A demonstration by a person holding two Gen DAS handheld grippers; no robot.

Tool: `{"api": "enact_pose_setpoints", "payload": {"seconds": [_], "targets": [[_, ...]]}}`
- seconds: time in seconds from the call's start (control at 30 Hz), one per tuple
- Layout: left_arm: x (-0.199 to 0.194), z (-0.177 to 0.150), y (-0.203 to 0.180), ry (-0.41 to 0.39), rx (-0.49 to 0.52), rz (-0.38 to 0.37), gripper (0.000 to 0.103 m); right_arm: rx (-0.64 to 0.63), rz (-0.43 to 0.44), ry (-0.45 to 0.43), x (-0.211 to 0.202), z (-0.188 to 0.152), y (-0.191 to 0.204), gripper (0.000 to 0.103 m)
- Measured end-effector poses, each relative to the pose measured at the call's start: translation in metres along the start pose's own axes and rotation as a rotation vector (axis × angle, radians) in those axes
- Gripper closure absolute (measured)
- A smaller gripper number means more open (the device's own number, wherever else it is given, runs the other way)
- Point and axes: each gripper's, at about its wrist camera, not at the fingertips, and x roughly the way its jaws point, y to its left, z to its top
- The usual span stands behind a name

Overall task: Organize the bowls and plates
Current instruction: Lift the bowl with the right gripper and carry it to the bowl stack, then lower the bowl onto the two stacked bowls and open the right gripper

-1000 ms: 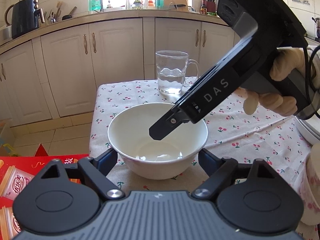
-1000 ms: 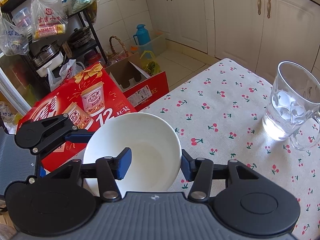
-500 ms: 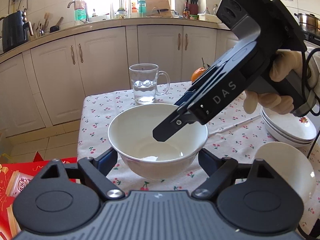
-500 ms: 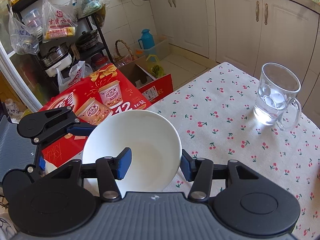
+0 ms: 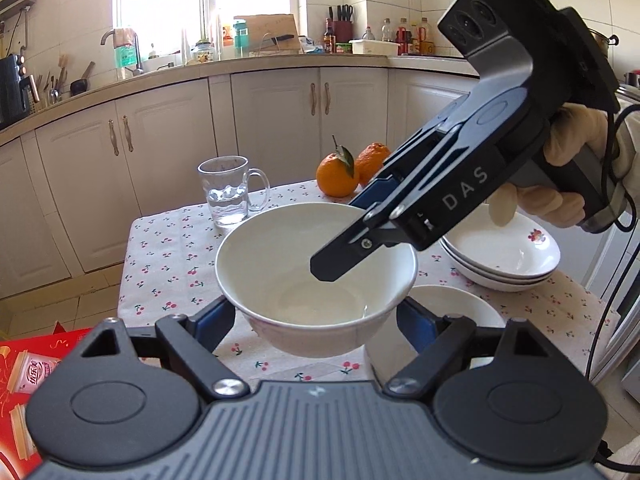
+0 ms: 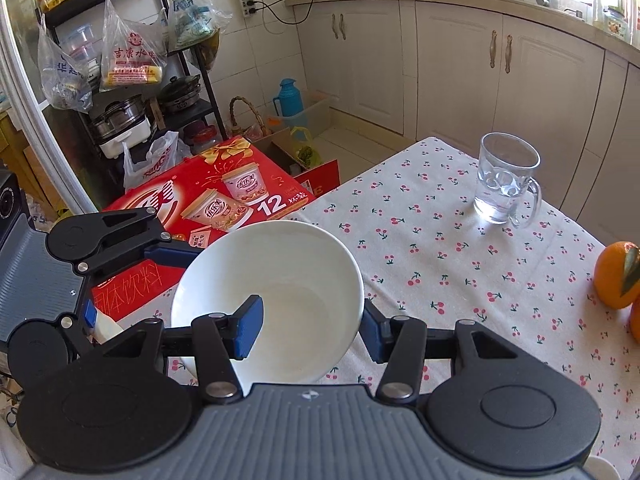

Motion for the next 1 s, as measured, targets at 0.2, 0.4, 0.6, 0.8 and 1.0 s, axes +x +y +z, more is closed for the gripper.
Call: {"api": "enact_pose_setpoints", "payload": {"seconds": [0.2,0.4,0.6,0.8,1.0], "targets": [[-0.005,-0.004,-0.026,0.002,0.021,-0.028,0.016,0.011,-0.023,-0.020,-0.027,-0.025,0.006,0.046],[-0.003,-0.009,-0.047,0.023,0.026,-0.055,0.016,0.031,-0.039,-0.022,-0.043,-0.052,0.010,0.046],[-0.001,-0.014,-0.057,0.044,0.019,-0.070,0.016,0.047,-0.045,-0.025,-0.051,-0.069,0.010,0.046],[0.004,-0.016,-0.060,0.075,0.019,-0.081,0.016,0.056,-0.048,-0.019,-0.050,-0.079,0.009,0.046],[0.010,-0.016,-0.062,0.094,0.023,-0.084,0.015,0.071,-0.048,-0.015,-0.046,-0.085,0.005,0.046]]}}
